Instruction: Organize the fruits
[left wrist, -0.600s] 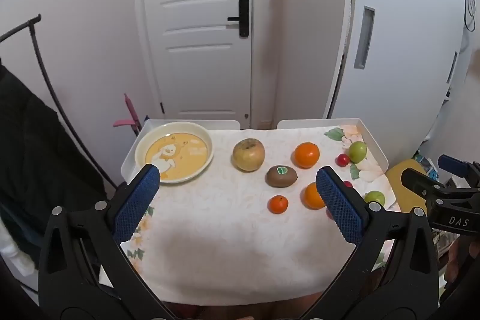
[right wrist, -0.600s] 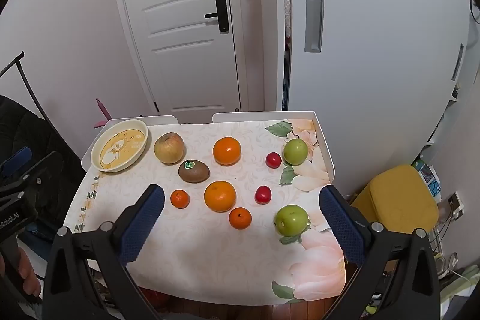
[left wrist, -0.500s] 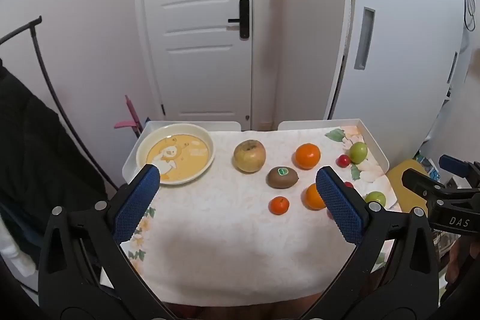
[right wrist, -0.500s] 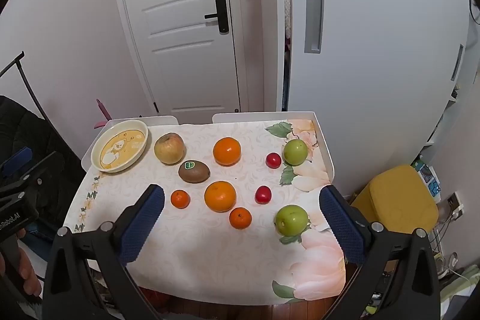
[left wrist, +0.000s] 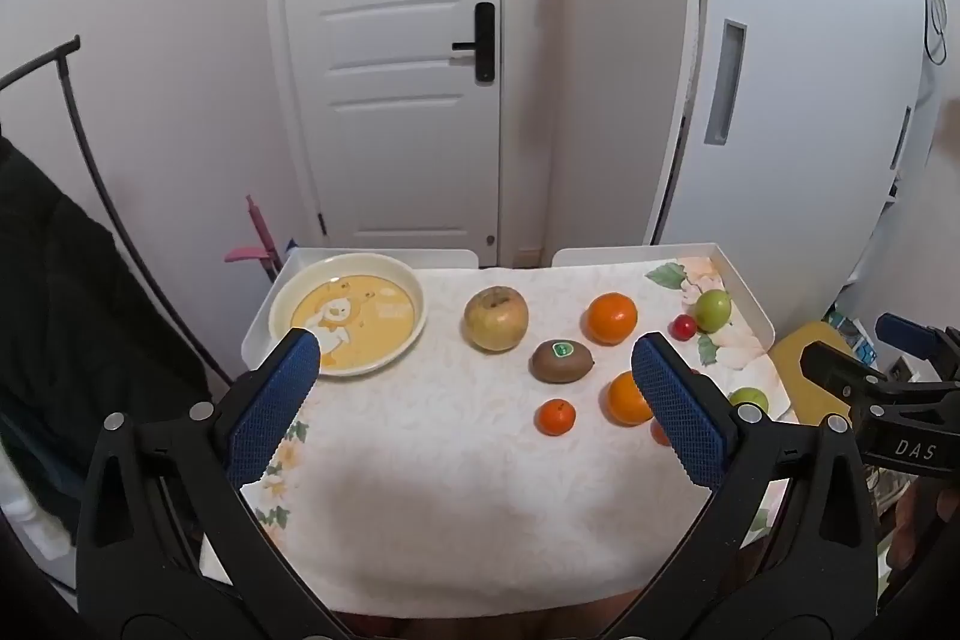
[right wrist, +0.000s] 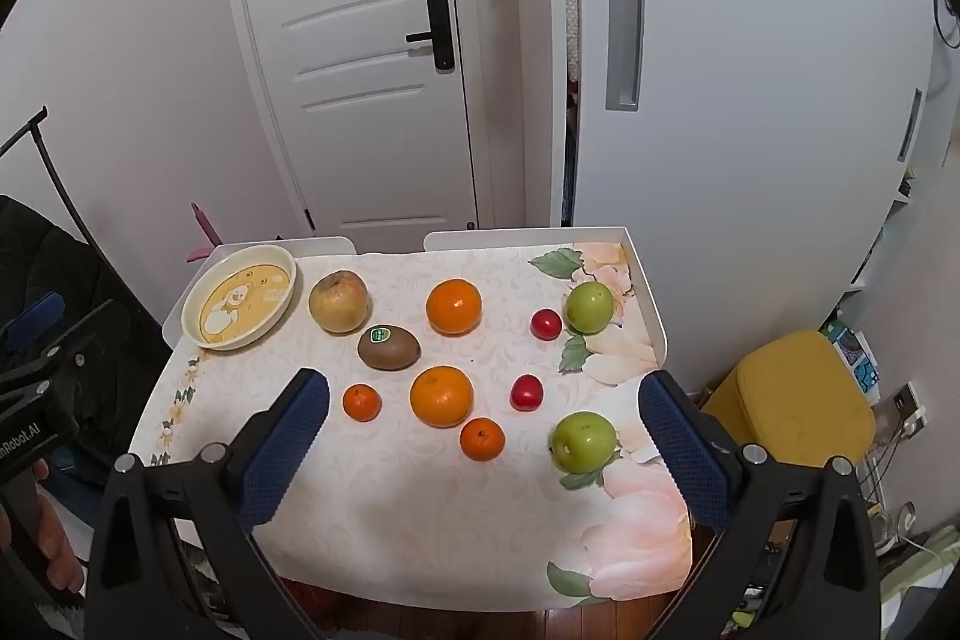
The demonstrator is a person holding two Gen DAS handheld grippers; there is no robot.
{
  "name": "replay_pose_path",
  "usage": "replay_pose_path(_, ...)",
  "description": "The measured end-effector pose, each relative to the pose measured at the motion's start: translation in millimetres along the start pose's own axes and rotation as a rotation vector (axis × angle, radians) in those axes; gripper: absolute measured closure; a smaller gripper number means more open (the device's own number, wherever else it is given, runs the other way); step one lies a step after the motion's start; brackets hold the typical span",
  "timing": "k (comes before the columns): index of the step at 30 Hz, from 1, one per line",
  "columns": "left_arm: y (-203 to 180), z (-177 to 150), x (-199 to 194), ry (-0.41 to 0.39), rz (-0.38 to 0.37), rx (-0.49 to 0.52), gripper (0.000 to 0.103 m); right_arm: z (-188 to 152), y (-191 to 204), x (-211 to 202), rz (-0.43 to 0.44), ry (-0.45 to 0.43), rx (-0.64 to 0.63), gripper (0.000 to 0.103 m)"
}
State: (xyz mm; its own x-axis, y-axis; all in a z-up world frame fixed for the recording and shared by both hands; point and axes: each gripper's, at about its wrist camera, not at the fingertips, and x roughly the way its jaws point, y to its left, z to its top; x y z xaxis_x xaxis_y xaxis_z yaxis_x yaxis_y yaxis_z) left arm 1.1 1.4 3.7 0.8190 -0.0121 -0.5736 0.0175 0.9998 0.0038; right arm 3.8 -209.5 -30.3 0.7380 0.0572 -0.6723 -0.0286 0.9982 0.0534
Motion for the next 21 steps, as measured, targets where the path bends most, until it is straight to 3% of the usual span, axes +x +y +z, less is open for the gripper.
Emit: replay_pose_path(21, -1.5, 2.5, 1.4, -0.001, -0.006, -0.004, 0.000, 1.6, -0.3, 1.5, -0.003, -0.002, 0.000, 0.000)
